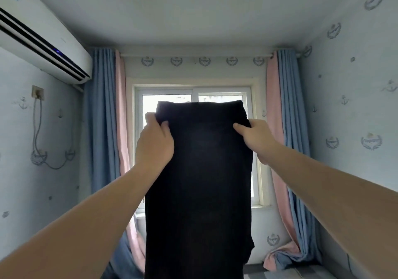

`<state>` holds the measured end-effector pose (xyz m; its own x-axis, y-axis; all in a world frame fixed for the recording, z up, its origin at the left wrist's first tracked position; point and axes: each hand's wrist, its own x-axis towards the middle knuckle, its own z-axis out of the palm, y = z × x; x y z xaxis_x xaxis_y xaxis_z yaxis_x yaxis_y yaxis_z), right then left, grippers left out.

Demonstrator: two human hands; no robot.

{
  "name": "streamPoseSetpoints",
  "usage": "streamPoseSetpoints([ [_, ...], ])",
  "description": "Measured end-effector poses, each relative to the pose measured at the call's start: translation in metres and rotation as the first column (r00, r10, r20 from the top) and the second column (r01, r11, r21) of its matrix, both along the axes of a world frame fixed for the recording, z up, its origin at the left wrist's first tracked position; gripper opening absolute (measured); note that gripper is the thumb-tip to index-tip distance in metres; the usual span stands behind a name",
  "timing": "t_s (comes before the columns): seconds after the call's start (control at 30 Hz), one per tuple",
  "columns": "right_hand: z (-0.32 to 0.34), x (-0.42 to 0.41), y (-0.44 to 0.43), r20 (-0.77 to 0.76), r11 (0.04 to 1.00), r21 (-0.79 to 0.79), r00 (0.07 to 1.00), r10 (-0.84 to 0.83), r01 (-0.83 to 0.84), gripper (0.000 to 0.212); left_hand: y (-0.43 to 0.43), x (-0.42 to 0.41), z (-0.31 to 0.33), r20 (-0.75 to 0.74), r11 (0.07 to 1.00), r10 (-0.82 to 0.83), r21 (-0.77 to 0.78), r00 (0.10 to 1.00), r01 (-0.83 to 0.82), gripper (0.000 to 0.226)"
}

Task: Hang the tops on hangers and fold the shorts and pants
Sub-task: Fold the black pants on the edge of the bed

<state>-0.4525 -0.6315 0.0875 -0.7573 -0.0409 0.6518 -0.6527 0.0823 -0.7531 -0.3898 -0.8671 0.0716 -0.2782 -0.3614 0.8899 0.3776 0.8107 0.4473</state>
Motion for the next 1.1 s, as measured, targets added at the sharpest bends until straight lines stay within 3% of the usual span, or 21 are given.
streamPoseSetpoints([
  [0.3,-0.046,0.092,0.031,0.136,0.999,0.052,0.991,-0.017,0.010,0.014,0.014,0.094,-0.045,0.265,0.999,0.040,-0.023,0.963,-0.035,0.013],
  [0.73,-0.082,0.098,0.012,0.208,0.998,0.029,0.977,0.042,-0.050,0.016,-0.010,0.106,-0.095,0.407,0.999,-0.013,0.041,0.913,-0.003,0.017],
  [0.83,-0.120,0.074,-0.012,0.252,0.995,0.087,0.967,0.021,-0.045,0.025,-0.034,0.089,-0.133,0.483,0.991,-0.075,0.131,0.872,0.013,0.014],
  [0.93,-0.182,0.042,-0.042,0.311,0.986,0.153,0.950,0.012,-0.063,0.020,-0.066,0.063,-0.190,0.563,0.949,-0.232,0.309,0.793,0.058,0.015],
  [1.1,-0.300,-0.023,-0.103,0.440,0.963,0.239,0.898,0.009,-0.126,0.016,-0.129,0.003,-0.313,0.714,0.922,-0.267,0.384,0.647,-0.042,0.010],
])
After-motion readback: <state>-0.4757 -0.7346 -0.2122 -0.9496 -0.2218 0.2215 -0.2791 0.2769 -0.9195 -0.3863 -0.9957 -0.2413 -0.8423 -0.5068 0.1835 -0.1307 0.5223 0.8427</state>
